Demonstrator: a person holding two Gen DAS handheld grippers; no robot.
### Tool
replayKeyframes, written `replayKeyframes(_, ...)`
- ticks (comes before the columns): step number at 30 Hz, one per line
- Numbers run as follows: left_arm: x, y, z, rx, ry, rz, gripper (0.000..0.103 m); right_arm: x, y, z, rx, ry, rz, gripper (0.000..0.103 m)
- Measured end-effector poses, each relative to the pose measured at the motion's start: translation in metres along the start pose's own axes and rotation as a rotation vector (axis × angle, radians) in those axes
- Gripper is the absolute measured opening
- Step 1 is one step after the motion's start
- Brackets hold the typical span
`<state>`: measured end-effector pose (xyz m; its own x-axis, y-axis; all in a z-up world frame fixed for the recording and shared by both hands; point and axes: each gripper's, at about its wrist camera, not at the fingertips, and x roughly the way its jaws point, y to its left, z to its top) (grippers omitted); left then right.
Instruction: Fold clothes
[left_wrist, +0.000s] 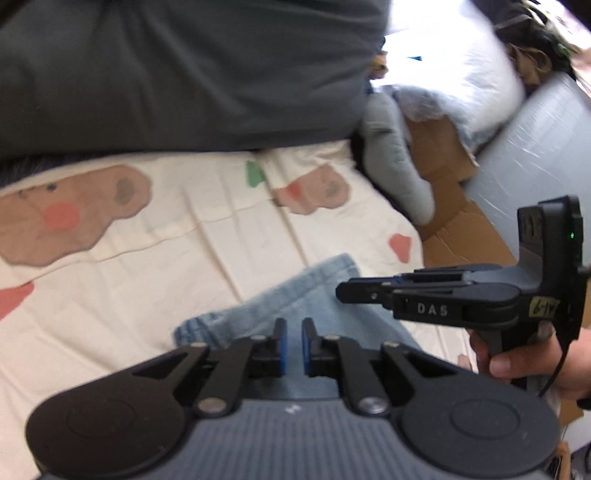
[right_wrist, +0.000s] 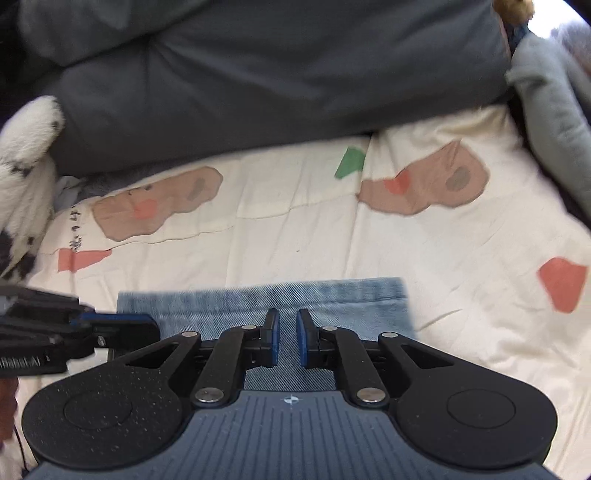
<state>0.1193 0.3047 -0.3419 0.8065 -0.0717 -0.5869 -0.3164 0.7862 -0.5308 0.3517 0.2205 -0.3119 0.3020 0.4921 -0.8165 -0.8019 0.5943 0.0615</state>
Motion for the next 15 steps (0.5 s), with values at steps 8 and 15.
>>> replayKeyframes(8, 0.027, -0.018, -0.008, 0.106, 0.052, 0.016, 0.014, -0.005, -0.006, -0.047, -0.058, -0.010, -0.019, 0.017)
replayKeyframes(15, 0.044, -0.014, -0.004, 0.150, 0.132, 0.079, 0.003, 0.014, -0.015, -0.059, -0.004, -0.035, -0.002, 0.018)
